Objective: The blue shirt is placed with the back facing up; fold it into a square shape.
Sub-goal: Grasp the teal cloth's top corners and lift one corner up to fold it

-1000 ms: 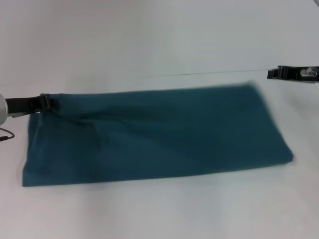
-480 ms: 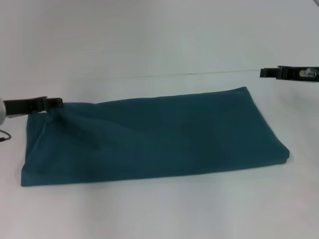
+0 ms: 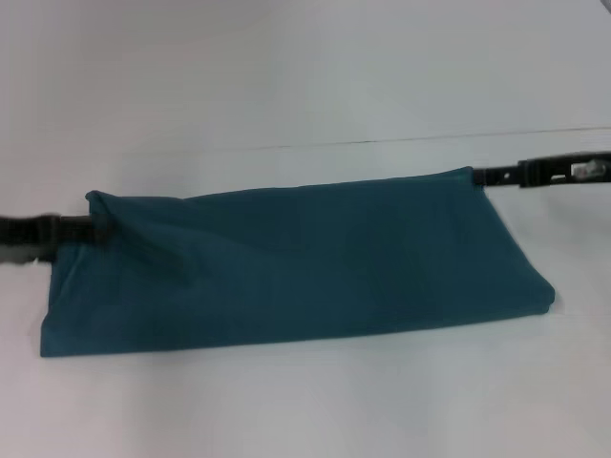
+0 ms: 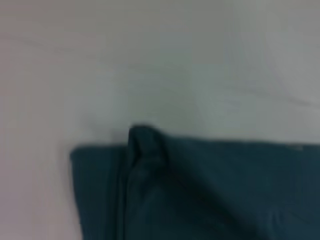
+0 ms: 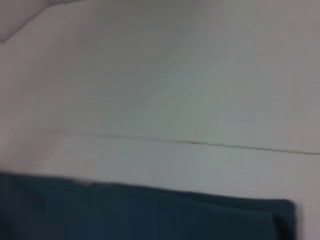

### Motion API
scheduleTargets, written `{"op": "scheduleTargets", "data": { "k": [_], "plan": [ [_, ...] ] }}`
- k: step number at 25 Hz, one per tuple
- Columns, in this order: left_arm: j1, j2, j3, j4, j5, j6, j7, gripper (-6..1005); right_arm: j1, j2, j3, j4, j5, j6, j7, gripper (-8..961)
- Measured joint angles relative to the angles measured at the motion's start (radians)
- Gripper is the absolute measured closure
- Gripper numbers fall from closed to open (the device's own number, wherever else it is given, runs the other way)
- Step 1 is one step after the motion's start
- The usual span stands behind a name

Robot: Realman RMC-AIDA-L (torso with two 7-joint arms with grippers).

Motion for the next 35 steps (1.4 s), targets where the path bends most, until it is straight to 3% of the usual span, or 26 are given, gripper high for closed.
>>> {"op": "scheduleTargets", "data": {
  "k": [3,9,17,21,35],
  "plan": [
    [0.026,0.000,0.000,0.052,0.032,0.110,-0.041,67,-0.022,0.016,-0.015,-0.065,-0.005,-0.082,-0.041,56],
    [0.037,-0.001,0.003,0.059,0.145,0.232,-0.105,69,-0.041,0.019,-0.049,-0.100,-0.017,-0.134,-0.051,29],
    [0.037,-0.008,0.010,0.051,0.178,0.229,-0.154,70,-0.039,0.030,-0.073,-0.104,-0.018,-0.144,-0.085,28],
    [0.029,-0.023,0.015,0.019,0.212,0.186,-0.164,71,-0.042,0.042,-0.075,-0.106,-0.017,-0.146,-0.103,29],
    [0.002,-0.016,0.015,-0.056,0.235,0.094,-0.171,88,-0.054,0.045,-0.074,-0.107,-0.014,-0.149,-0.106,28]
  ]
}}
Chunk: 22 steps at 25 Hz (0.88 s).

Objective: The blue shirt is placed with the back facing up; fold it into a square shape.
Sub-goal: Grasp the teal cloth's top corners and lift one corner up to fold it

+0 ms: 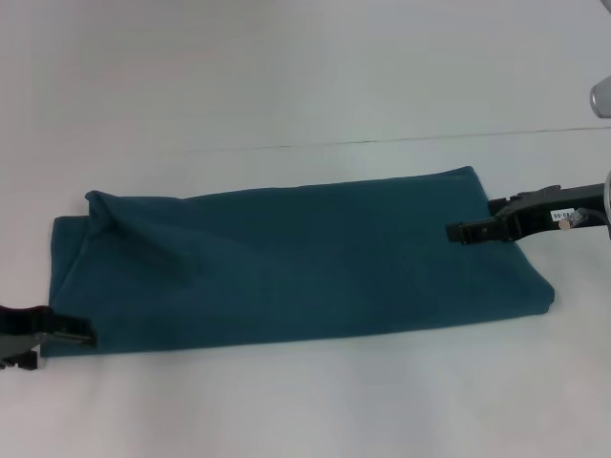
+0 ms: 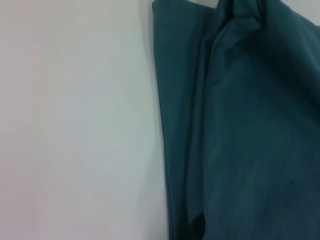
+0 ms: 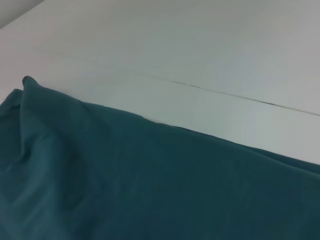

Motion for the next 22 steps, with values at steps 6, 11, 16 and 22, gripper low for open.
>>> {"op": "scheduleTargets", "data": {
  "k": [6,11,16,22],
  "plan": [
    [-0.011,0.003,0.000,-0.032,0.001,-0.030,0.003,97,0.000,0.000,-0.001,0.000,0.001,0.000,0.002,29],
    [-0.023,0.007,0.003,-0.062,0.003,-0.042,0.006,105,0.000,0.000,-0.001,0.000,0.000,-0.003,0.004,29],
    [-0.037,0.008,0.007,-0.076,0.005,-0.042,0.006,112,-0.001,0.000,-0.001,0.000,0.002,-0.004,0.005,28],
    [-0.054,0.006,0.007,-0.079,-0.014,-0.040,0.034,121,-0.004,0.002,-0.001,0.000,0.002,-0.006,0.008,31]
  ]
}}
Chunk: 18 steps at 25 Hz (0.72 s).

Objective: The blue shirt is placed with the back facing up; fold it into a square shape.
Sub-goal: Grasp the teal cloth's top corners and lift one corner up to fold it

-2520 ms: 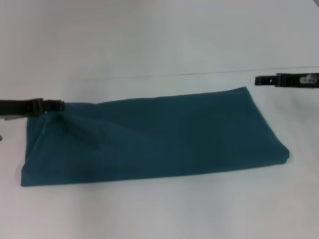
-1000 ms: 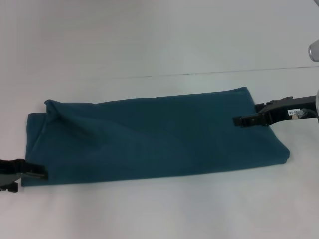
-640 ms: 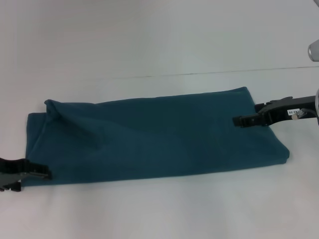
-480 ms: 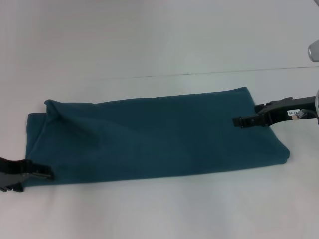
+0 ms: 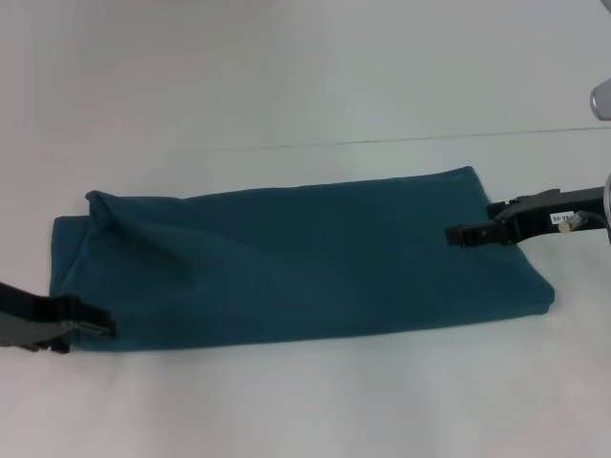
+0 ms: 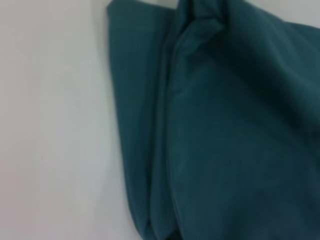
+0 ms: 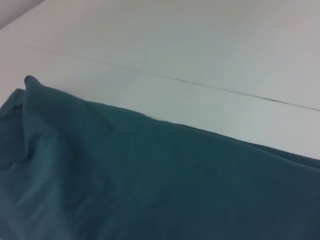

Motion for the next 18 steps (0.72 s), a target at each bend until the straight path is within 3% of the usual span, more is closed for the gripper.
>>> {"op": "scheduleTargets", "data": {
  "k": [10,18],
  "plan": [
    [-0.021,-0.010,0.001,-0.009,-0.003,-0.024,0.018,578,-0.001,0.000,0.002,0.000,0.004,-0.008,0.001,36],
    [-0.015,-0.024,0.010,-0.010,-0.003,-0.038,0.065,729,-0.014,0.000,0.010,-0.006,0.031,-0.033,0.001,36]
  ]
}}
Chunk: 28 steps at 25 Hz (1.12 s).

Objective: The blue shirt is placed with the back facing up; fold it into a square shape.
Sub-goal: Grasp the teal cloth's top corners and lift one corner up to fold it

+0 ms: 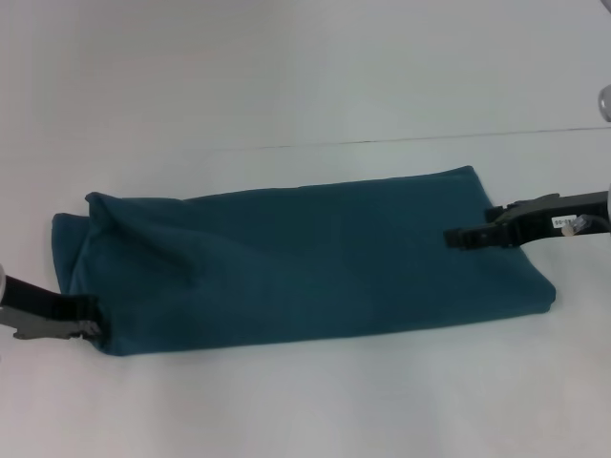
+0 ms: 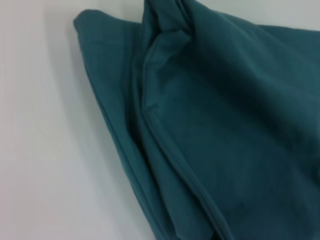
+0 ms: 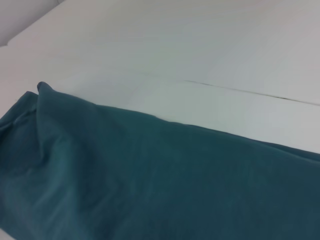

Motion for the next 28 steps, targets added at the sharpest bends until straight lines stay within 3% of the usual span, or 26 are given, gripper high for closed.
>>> {"op": "scheduleTargets", "data": {
  "k": [9,17,23,28],
  "plan": [
    [-0.002,-0.004,0.011,-0.008,0.003,-0.029,-0.012,981,-0.008,0.000,0.002,-0.015,0.023,-0.017,0.005,38],
    [-0.005,0.014,0.004,-0.002,-0.073,-0.012,0.017,980,-0.028,0.001,0.002,0.038,0.167,-0.006,-0.094,67],
    [-0.018,0.039,0.003,0.006,-0.179,0.037,0.027,981,-0.057,0.005,0.002,0.164,0.350,0.122,-0.269,102],
    [-0.039,0.060,-0.007,0.019,-0.262,0.066,0.022,981,-0.065,0.005,0.021,0.334,0.567,0.192,-0.592,310]
  ]
}}
